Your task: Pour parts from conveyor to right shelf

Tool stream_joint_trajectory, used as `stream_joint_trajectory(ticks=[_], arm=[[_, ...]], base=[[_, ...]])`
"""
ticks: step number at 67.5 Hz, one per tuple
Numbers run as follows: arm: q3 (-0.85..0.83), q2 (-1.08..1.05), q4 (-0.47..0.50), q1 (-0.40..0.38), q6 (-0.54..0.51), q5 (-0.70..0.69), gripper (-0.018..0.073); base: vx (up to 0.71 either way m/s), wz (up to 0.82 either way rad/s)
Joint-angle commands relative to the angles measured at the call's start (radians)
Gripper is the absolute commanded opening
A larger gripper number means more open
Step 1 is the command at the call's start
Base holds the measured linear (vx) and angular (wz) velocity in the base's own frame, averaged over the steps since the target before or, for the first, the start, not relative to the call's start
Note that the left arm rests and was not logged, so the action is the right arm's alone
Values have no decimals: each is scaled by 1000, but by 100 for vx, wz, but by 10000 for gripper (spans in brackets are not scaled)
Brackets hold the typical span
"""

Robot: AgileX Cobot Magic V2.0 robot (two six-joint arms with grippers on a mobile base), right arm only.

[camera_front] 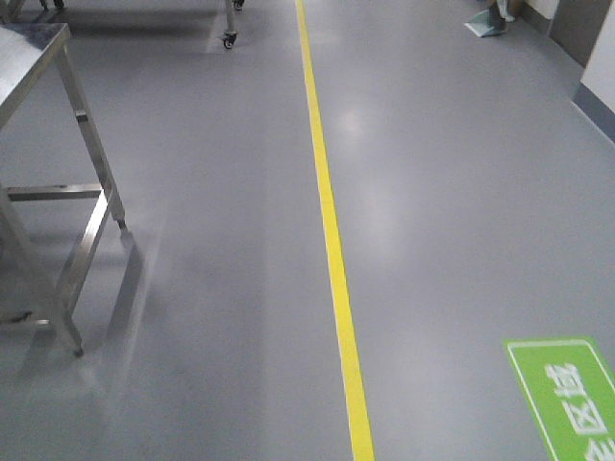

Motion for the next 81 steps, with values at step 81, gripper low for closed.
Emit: stream_joint_trajectory(ticks=[81], arm=[[-27,14,-1,-5,-8,-75,-6]], base=[[75,4]])
